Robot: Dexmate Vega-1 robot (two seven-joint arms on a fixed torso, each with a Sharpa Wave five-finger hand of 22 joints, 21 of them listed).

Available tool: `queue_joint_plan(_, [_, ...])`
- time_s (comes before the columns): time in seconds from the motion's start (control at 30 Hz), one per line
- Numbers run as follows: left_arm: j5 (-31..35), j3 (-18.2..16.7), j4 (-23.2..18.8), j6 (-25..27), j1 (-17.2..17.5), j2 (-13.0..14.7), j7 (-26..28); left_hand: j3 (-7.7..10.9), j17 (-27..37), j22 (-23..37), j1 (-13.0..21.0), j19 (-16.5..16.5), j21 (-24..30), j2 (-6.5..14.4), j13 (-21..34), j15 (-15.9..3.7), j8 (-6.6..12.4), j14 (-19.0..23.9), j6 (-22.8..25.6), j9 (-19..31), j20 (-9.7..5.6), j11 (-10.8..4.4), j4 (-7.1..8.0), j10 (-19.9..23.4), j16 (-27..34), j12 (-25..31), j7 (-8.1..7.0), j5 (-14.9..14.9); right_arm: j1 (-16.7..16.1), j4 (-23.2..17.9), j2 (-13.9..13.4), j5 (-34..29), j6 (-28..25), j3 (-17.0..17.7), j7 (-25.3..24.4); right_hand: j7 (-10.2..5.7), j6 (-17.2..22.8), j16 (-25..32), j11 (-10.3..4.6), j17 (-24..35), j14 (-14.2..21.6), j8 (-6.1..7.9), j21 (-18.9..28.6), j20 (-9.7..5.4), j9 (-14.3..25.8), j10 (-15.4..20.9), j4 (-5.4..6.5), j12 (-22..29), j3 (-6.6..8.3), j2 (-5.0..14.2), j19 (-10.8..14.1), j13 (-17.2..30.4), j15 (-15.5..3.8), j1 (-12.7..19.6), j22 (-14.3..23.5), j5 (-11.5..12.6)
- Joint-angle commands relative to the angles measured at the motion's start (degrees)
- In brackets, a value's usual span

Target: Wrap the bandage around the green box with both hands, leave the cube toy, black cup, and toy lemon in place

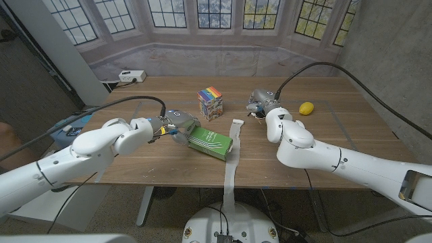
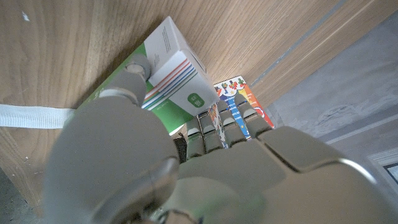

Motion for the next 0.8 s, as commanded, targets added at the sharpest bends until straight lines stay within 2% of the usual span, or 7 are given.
queue_joint_plan(0.03, [0.1,0.33,0.02,0.21,-0.23,-0.5,-0.02,0.65,0.34,0.2,0.65,0.47,-0.03,0.94,0.14,-0.11,0.44,0.62,0.85,0.21,-0.04,0.17,-0.01,0.21,-0.03,0.41,-0.11,0.22,1.87,3.92,2.45,-2.26,1.14,-1.89,3.22,0.03,0.78,0.36,-0.15,0.23,0.65,0.1,0.34,-0.22,0.1,0.45,0.13,0.47,0.03,-0.02,0.38,0.22,-4.78,0.84,0.28,-0.06])
queue_joint_plan(0.3, [-0.18,0.93,0.85,-0.52,-0.95,-1.24,0.24,0.66,0.36,0.2,0.63,0.42,-0.05,0.97,0.22,-0.03,0.63,0.61,0.92,0.23,0.04,0.07,-0.01,0.15,-0.05,0.42,0.0,0.23,3.13,7.66,4.59,-2.79,2.56,-2.78,5.41,-0.15,0.97,0.5,-0.54,0.42,0.63,-0.07,0.25,-0.2,0.13,0.84,0.25,0.5,-0.21,-0.12,0.31,0.27,-4.81,1.29,0.29,-0.11])
queue_joint_plan(0.47, [-0.3,1.1,1.04,-0.52,-1.06,-1.46,0.3,0.67,0.39,0.2,0.63,0.4,-0.06,1.05,0.27,-0.07,0.78,0.61,1.03,0.25,0.03,0.01,0.02,0.15,-0.05,0.43,0.02,0.24,3.58,9.9,5.87,-3.06,3.6,-3.17,6.24,-0.25,1.22,0.73,-0.21,0.56,0.95,-0.12,0.21,-0.19,0.15,1.22,0.31,0.61,-0.31,-0.09,0.28,0.33,-5.05,1.61,0.29,-0.11])
queue_joint_plan(0.6, [-0.37,1.17,1.13,-0.31,-1.08,-1.61,0.34,0.7,0.38,0.2,0.68,0.37,-0.07,1.02,0.32,-0.07,0.89,0.6,1.07,0.28,0.01,-0.01,-0.04,0.17,-0.08,0.45,0.08,0.26,3.71,11.21,6.67,-3.16,4.13,-3.21,6.87,-0.43,2.11,1.03,-0.68,0.73,1.38,0.05,0.19,-0.19,0.17,1.61,0.39,0.73,-0.44,-0.03,0.32,0.43,-5.28,1.93,0.3,-0.12])
queue_joint_plan(0.8, [-0.44,1.21,0.99,0.03,-0.96,-1.61,0.34,0.74,0.4,0.2,0.7,0.42,-0.05,1.08,0.38,-0.12,1.03,0.65,1.09,0.3,-0.01,0.17,-0.04,0.19,-0.06,0.48,0.1,0.27,4.01,12.83,7.74,-3.08,4.11,-3.39,8.02,-0.5,2.48,1.26,-0.59,0.88,1.67,0.03,0.22,-0.25,0.18,1.96,0.28,0.88,-0.44,0.03,0.45,0.58,-5.53,2.53,0.3,-0.1])
